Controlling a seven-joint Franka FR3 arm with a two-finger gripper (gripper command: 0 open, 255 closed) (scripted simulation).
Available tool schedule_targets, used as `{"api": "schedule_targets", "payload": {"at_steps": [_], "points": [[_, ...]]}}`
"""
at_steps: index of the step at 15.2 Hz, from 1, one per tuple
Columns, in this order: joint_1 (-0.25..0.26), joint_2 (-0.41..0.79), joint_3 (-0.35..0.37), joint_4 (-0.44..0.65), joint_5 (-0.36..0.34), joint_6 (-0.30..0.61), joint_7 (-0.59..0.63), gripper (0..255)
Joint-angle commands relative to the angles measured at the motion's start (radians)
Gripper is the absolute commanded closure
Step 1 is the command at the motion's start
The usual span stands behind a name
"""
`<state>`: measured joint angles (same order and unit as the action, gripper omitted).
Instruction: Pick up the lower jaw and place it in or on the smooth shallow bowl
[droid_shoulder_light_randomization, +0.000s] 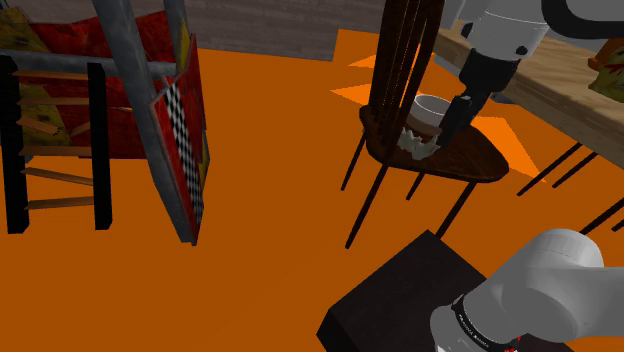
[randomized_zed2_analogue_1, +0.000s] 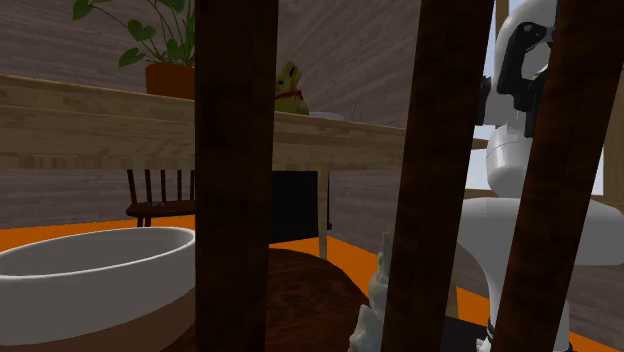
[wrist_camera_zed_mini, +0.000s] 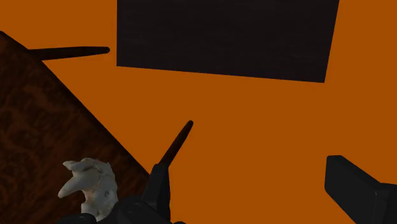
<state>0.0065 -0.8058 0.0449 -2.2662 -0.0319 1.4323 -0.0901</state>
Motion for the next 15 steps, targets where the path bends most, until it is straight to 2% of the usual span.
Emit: {"api": "schedule_targets", "payload": {"at_steps": [1, 8, 15], "points": [[0.0, 0.0, 0.0, 0.0, 0.0, 0.0, 0.0, 0], [-0.015, 0.109, -0.147, -0.036, -0.077, 0.165, -0.189, 0], [-0.019, 0.289, -0.287, 0.001, -0.108, 0.327, -0.376, 0]]}}
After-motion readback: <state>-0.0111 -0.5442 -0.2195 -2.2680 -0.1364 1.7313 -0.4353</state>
